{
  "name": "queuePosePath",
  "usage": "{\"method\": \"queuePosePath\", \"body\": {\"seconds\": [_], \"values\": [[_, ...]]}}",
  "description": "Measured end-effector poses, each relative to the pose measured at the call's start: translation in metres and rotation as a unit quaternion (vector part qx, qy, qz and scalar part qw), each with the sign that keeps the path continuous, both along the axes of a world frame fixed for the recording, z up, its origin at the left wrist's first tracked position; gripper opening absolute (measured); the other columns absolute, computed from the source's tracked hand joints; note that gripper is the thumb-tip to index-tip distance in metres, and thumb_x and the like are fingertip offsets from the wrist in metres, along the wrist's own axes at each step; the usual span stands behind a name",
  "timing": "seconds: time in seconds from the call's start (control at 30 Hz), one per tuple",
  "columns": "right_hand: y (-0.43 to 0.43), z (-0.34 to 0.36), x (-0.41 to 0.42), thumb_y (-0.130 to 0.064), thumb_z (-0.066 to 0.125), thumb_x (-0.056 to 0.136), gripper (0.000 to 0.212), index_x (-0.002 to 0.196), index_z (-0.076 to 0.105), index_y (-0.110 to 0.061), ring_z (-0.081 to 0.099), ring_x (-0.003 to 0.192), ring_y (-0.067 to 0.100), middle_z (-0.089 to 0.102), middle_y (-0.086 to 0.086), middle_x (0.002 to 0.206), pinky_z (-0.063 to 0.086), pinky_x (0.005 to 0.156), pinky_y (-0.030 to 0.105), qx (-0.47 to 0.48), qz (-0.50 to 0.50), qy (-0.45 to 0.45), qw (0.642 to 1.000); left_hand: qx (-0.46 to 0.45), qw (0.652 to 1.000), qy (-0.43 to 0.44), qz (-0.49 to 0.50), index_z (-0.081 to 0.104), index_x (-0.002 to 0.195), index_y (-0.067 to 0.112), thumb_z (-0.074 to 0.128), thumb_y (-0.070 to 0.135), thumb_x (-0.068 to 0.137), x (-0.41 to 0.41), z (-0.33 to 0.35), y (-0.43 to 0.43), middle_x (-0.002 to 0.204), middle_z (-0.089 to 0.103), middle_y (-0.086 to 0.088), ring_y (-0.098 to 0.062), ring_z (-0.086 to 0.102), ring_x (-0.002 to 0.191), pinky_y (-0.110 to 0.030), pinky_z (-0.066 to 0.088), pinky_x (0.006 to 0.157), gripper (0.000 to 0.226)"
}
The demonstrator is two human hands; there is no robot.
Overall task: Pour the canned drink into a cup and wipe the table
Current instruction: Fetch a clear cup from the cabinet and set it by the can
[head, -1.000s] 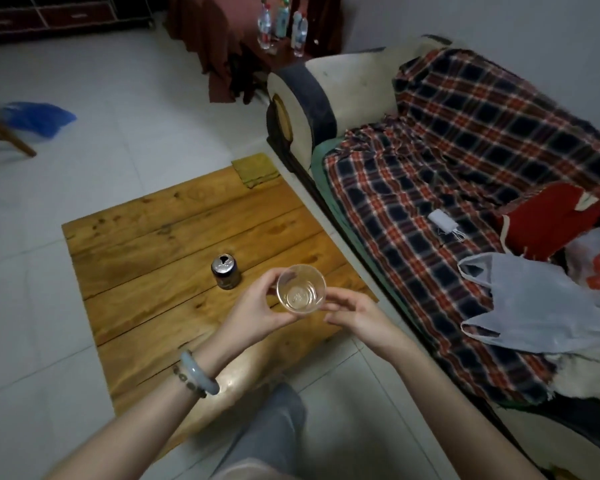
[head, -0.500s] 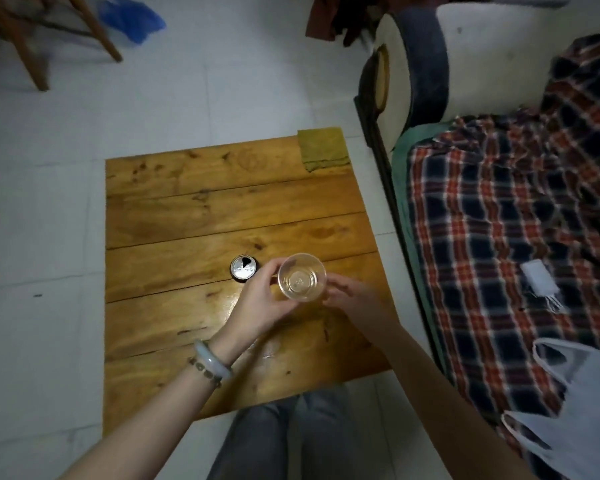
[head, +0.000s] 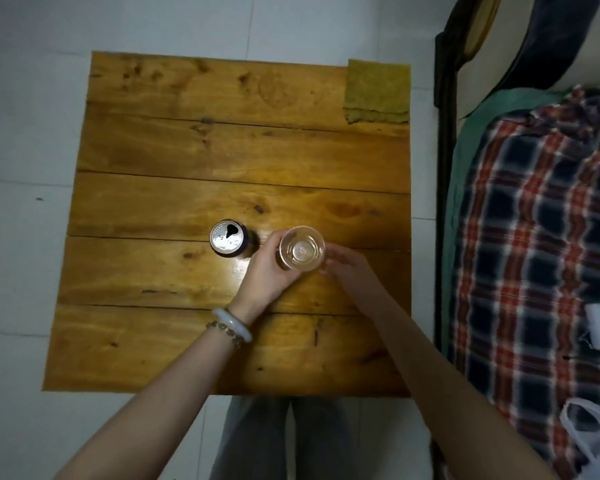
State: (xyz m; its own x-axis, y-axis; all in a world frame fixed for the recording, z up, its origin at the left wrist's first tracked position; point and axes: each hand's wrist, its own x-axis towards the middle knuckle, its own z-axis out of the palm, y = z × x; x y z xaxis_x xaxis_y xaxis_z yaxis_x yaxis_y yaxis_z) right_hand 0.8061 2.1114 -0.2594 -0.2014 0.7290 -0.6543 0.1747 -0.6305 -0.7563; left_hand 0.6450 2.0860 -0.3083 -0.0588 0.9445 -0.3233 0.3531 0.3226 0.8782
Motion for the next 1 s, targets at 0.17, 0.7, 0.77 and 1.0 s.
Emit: {"method": "queuePosePath", "body": {"seconds": [0.17,0.7,0.77,1.0], "values": [[0.008,-0.057,0.002,0.021,0.042,0.081,0.044,0.119,0.055,0.004,0.056,0.083,0.005,0.06,0.005,0.098,0.045,0.078,0.021,-0.022,0.001,-0.005,1.0,0.003,1.0,0.016,0.004,0.055,0.118,0.018,0.086,0.017,0.065,0.003,-0.046,0.004,0.111,0.063,0.012,0.001,0.058,0.104,-0.014,0.045,0.088,0.061],[0.009,-0.087,-0.004,0.018,0.045,0.079,0.046,0.115,0.059,-0.006,0.059,0.091,0.009,0.065,0.002,0.095,0.046,0.086,0.026,-0.046,-0.009,0.053,0.997,0.043,0.999,0.025,0.019,0.052,0.117,0.032,0.083,0.021,0.067,-0.005,-0.072,0.0,0.108,0.059,0.029,0.011,0.055,0.104,-0.007,0.04,0.085,0.06],[0.008,-0.089,-0.003,0.017,0.045,0.08,0.045,0.116,0.059,-0.008,0.059,0.094,0.011,0.065,0.003,0.098,0.046,0.089,0.029,-0.048,-0.01,0.052,0.997,0.041,0.999,0.023,0.019,0.052,0.117,0.032,0.084,0.022,0.067,-0.005,-0.072,-0.001,0.108,0.059,0.029,0.01,0.055,0.104,-0.007,0.04,0.085,0.06],[0.008,-0.089,0.006,0.016,0.048,0.08,0.042,0.102,0.066,-0.016,0.064,0.085,0.0,0.072,-0.011,0.083,0.05,0.075,0.015,-0.032,-0.025,0.053,0.998,0.031,0.999,0.014,0.01,0.052,0.117,0.032,0.085,0.025,0.066,0.004,-0.07,0.005,0.107,0.059,0.034,0.01,0.056,0.103,-0.006,0.041,0.083,0.061]]}}
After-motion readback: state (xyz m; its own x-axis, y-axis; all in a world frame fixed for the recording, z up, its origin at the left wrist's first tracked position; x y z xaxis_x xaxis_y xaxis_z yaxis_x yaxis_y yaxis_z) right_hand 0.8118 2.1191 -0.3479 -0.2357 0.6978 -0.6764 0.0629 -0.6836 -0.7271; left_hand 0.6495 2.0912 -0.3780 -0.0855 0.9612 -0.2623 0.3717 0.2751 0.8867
